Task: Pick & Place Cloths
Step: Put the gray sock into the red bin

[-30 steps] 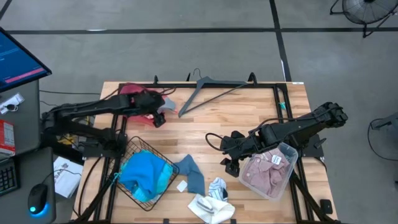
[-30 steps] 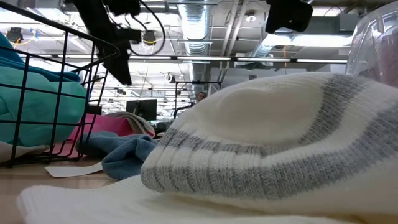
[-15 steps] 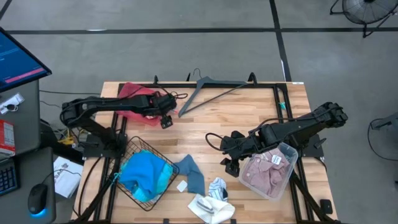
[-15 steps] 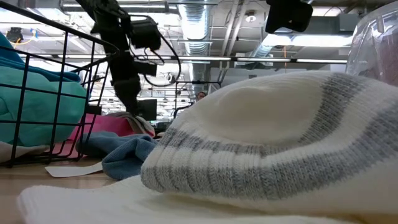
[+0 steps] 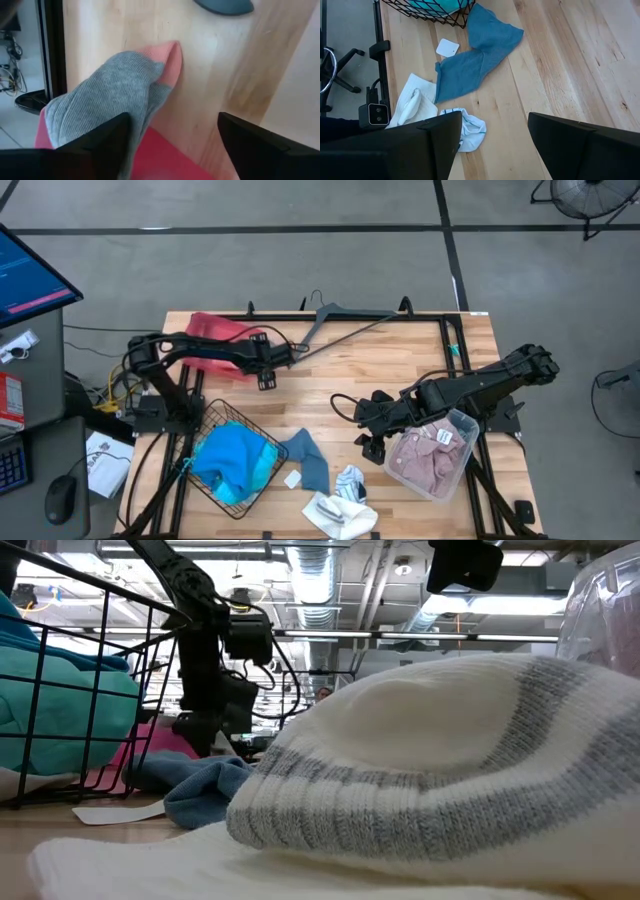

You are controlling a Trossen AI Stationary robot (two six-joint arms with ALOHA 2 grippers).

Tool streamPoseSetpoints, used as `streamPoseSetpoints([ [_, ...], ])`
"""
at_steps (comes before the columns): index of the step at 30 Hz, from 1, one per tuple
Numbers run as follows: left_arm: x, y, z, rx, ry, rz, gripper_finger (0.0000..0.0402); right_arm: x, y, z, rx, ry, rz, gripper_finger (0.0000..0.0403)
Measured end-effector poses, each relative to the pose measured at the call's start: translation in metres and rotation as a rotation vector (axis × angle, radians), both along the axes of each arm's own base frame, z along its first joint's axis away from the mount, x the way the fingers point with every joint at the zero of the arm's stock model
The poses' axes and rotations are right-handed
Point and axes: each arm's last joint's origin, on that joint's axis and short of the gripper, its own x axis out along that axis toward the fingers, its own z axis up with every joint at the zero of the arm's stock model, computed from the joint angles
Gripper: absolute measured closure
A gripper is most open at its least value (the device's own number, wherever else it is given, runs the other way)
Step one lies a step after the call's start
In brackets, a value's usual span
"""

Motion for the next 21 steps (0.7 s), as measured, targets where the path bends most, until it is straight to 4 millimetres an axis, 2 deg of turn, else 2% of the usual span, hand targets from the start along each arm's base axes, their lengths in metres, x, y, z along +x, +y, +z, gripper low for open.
streamPoseSetpoints([
  [4, 0.001, 0.000, -0.002, 0.005, 0.001, 0.004, 0.0187, 0.000, 0.000, 0.000, 0.001, 0.000, -0.002, 0.0178],
  [10, 0.001, 0.001, -0.001, 0.039, -0.014, 0.045, 0.0371, 0.000, 0.000, 0.000, 0.009, 0.002, -0.013, 0.0178],
  [11, 0.001, 0.001, -0.001, 0.036, -0.026, 0.055, 0.0384, 0.000, 0.000, 0.000, 0.009, 0.002, -0.013, 0.0178],
  [16, 0.003, -0.001, 0.011, 0.015, -0.119, 0.094, 0.0400, 0.000, 0.000, 0.000, 0.015, 0.003, -0.022, 0.0178],
  [21, -0.003, -0.008, 0.054, 0.051, -0.317, 0.150, 0.0401, 0.000, 0.000, 0.000, 0.015, 0.003, -0.022, 0.0178],
])
